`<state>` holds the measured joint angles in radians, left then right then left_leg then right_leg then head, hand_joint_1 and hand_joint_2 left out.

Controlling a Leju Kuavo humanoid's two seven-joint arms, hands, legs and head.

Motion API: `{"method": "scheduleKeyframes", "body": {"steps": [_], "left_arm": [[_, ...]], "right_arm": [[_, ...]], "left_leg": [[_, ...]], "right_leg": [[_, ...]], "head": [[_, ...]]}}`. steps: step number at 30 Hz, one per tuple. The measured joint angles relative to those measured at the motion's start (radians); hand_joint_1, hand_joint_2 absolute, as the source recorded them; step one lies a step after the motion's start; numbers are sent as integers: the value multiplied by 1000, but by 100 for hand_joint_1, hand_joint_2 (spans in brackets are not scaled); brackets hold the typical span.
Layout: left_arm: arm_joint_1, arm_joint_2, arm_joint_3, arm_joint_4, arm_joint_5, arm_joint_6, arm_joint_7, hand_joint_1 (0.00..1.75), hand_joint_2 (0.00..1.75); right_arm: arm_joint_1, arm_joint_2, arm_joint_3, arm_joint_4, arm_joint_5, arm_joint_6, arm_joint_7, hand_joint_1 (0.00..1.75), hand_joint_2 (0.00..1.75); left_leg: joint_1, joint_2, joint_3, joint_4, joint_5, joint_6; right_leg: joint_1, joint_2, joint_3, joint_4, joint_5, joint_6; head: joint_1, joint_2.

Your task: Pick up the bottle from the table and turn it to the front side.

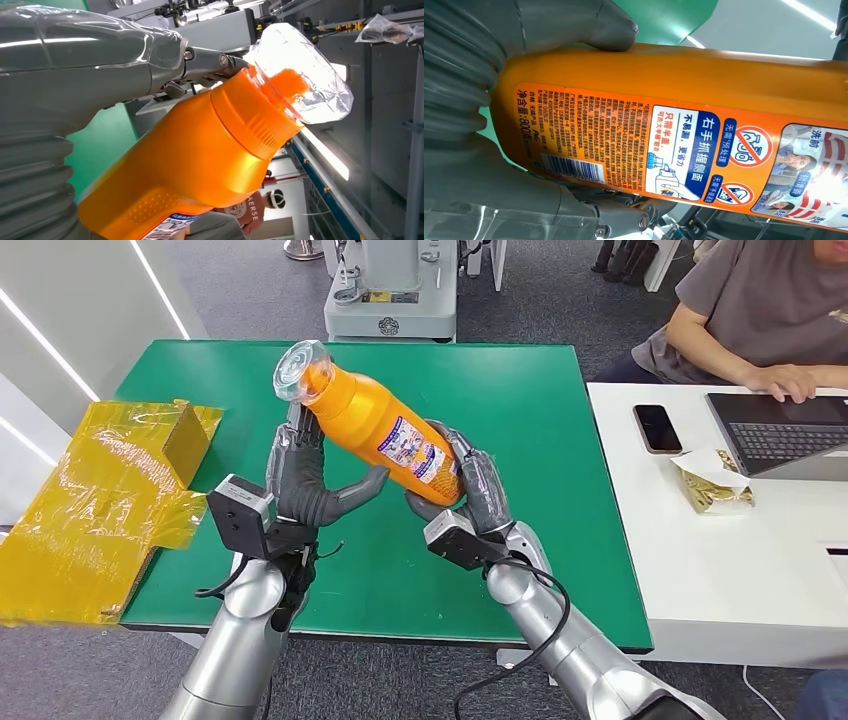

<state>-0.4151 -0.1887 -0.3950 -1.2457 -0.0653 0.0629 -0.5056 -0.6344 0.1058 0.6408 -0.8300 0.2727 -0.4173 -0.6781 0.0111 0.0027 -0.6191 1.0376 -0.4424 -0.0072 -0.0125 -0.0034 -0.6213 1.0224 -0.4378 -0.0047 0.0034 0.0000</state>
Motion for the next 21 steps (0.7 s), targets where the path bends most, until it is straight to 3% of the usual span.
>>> {"method": "scheduleKeyframes", "body": {"steps": [21], "left_arm": [[-16,4,2,50,-24,-3,-6,0,175]], "right_arm": [[-5,1,8,70,41,99,14,175,175]], "left_leg": [[0,0,0,0,0,0]], "right_leg": [[0,0,0,0,0,0]], "head": [[0,0]]}}
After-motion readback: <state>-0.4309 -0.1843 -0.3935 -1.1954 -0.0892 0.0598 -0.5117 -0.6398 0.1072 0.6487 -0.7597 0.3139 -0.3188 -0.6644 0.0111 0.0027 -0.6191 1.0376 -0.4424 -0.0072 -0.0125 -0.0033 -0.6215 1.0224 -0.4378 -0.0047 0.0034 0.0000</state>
